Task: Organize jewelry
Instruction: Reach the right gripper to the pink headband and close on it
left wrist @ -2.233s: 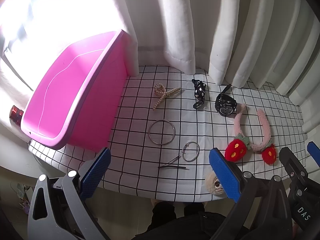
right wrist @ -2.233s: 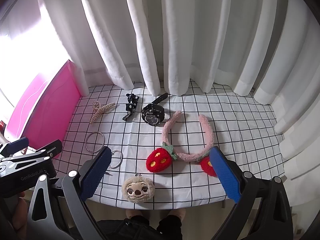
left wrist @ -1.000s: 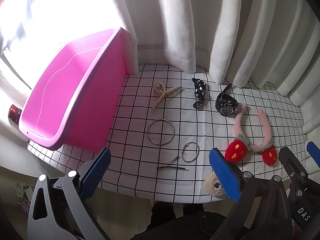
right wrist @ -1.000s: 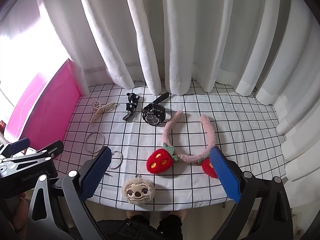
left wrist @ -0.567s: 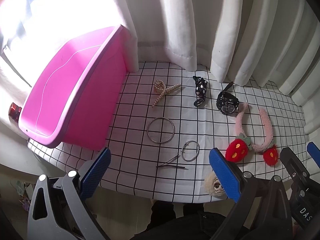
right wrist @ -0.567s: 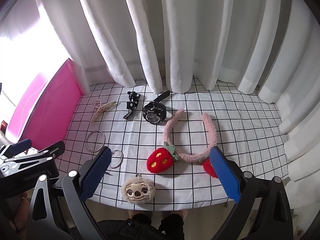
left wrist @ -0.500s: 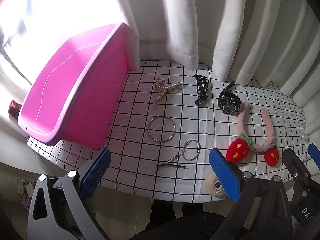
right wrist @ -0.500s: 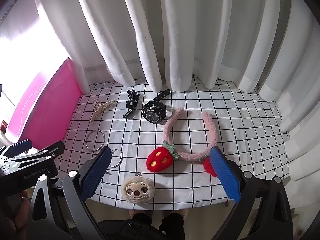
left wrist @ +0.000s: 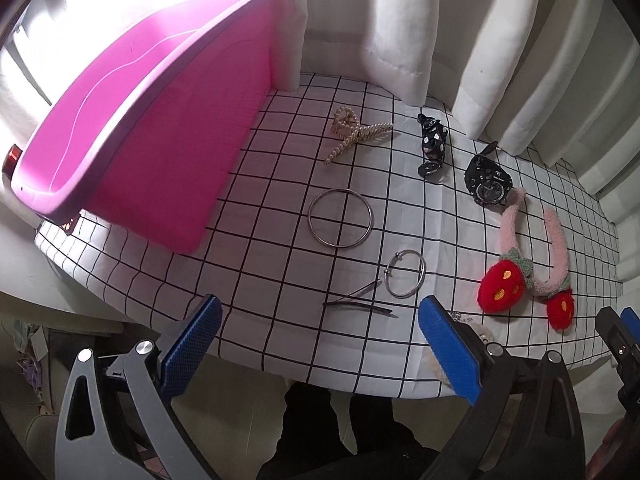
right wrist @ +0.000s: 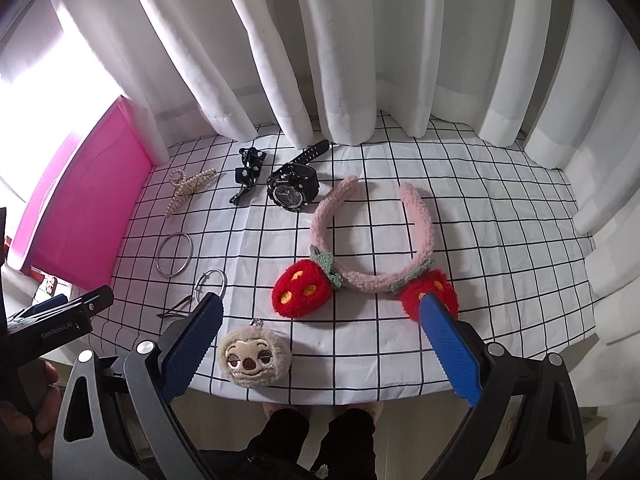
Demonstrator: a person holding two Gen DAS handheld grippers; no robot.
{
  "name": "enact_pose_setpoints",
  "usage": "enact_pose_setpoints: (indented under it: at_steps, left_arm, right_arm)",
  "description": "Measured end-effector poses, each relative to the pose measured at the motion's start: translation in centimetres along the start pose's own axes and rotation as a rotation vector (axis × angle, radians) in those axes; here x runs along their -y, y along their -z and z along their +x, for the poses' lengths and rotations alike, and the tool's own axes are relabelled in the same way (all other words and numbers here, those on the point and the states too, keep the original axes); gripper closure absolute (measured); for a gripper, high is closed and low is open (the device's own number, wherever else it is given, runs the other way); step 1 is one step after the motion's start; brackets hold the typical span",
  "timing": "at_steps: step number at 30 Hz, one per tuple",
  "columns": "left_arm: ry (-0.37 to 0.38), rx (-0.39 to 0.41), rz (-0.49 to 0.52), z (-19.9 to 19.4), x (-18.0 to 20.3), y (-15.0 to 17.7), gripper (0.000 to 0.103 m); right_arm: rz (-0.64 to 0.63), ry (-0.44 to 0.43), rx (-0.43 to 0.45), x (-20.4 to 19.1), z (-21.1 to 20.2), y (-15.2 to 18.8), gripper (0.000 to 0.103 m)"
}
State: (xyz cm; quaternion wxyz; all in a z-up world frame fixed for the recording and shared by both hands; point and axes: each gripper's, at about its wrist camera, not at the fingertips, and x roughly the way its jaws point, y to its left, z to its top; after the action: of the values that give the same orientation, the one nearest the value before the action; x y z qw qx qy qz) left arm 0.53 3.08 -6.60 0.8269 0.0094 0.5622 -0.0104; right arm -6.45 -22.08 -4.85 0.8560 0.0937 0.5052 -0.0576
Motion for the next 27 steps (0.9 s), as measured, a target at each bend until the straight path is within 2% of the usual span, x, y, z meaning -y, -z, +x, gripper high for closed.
enact_pose_setpoints:
  at_steps: [5, 15, 20, 27]
  left_arm:
    - [-0.018, 0.019, 0.002, 2.1, -0.3, 0.3, 0.006]
    - [-0.013, -0.002, -0.02, 6.8, -0.4, -0.3, 0.006]
    - [-0.007, -0.022, -0.046, 8.6, -0.8, -1.0, 0.006]
    - [-0.013, -0.008, -0.052, 10.9, -0.1, -2.7, 0.006]
  right_arm:
    - [0.021, 0.02, -0.026, 2.1, 1.9, 0.8, 0.009]
    - [0.057, 0.068, -0.057, 6.1, 6.0, 1.3, 0.009]
    - [0.102, 0.063, -0.054, 7.4, 7.7, 0.6, 0.009]
    - [0.146, 0.117, -0.063, 9.3, 10.9, -1.0, 0.009]
